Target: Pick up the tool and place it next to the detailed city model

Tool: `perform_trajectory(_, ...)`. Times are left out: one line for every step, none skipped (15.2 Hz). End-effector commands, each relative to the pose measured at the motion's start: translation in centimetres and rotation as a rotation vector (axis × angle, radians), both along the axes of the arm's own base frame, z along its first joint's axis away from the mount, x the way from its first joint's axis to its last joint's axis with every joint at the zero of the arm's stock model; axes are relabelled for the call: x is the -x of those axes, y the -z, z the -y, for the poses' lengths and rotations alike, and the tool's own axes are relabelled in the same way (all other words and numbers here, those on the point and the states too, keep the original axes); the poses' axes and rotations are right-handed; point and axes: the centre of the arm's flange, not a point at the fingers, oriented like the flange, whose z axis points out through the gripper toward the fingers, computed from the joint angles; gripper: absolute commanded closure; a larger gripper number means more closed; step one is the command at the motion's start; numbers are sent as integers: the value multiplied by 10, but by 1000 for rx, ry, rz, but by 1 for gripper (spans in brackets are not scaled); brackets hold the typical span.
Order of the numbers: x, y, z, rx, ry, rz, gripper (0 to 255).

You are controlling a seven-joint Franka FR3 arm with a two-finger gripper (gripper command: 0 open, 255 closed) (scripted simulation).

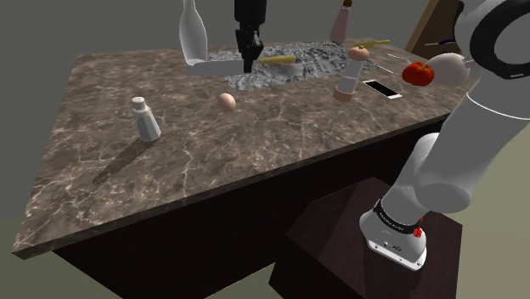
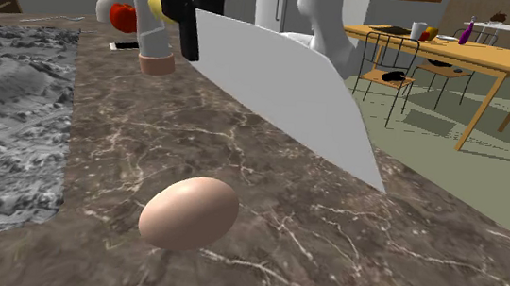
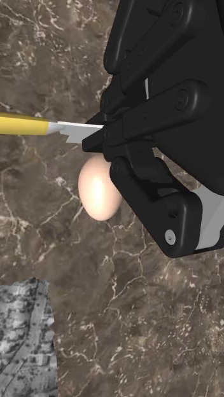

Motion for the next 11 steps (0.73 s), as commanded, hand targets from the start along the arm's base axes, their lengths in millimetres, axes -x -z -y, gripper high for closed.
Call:
perform_trajectory(28, 1, 12, 0, 0, -1, 255)
perform_trajectory(40, 1, 17, 0, 0, -1, 255)
perform_trajectory(52, 1, 22, 0, 0, -1, 255)
perform_trajectory(65, 1, 27, 0, 0, -1, 255)
perform_trajectory(77, 1, 33, 0, 0, -1, 255)
perform_trajectory(89, 1, 38, 0, 0, -1, 255)
perform_trajectory(104, 1, 45, 0, 0, -1, 255)
perform_trajectory(104, 6, 45, 0, 0, -1, 255)
perform_trajectory(104, 11, 45, 0, 0, -1, 255)
perform_trajectory(104, 17, 45, 0, 0, -1, 255)
perform_trajectory(104, 22, 45, 0, 0, -1, 255)
